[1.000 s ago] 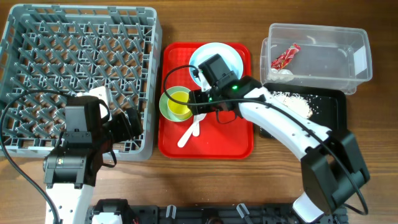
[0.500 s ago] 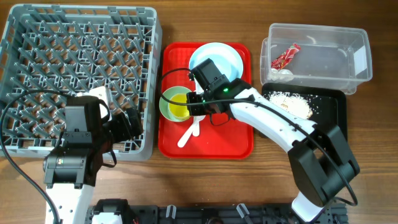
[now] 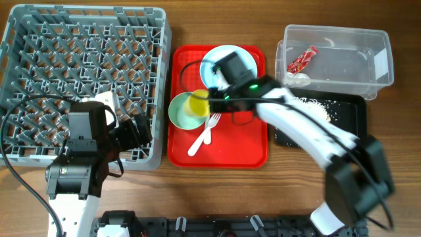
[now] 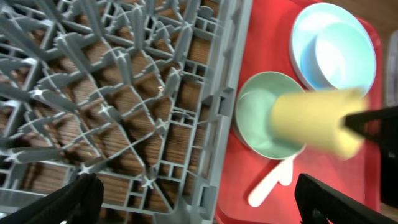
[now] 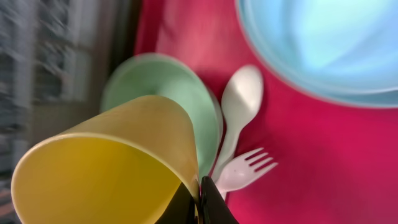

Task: Sort waste into correct bins and load items into the dishwasher rack
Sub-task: 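Grasp the yellow cup from the green bowl with the right gripper, then lift the yellow cup and pass it to the left gripper, then carry the yellow cup with the left gripper over the dish rack, then reach the left gripper to the red tray and grasp the green bowl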

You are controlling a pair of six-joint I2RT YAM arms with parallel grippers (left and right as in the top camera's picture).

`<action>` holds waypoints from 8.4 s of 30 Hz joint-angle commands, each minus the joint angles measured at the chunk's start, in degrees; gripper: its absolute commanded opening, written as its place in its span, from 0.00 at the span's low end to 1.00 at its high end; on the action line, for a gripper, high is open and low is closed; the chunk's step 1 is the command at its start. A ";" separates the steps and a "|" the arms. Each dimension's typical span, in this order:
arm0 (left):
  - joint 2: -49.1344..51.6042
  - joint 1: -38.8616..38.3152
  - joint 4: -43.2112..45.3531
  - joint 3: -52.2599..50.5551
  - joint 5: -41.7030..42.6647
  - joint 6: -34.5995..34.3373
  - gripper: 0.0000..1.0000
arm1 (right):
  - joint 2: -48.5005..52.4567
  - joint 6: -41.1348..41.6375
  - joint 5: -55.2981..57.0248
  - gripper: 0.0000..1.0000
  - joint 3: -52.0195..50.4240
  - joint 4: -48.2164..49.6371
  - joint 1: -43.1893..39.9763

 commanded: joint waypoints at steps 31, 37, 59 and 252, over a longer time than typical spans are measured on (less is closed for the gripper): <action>20.52 -6.99 61.59 1.01 65.99 -31.10 1.00 | -9.73 -12.61 -63.63 0.04 2.14 2.71 -19.19; 20.52 -9.51 69.09 1.01 65.99 -37.40 0.96 | -9.73 -12.33 -63.56 0.04 2.14 2.84 -19.19; 20.52 -11.13 73.20 1.01 65.66 -41.03 0.81 | -9.73 -8.31 -63.36 0.04 2.14 7.02 -19.19; 51.25 -33.24 15.69 15.02 -6.56 4.50 0.04 | -22.67 -10.01 4.63 0.69 2.38 -31.23 -30.25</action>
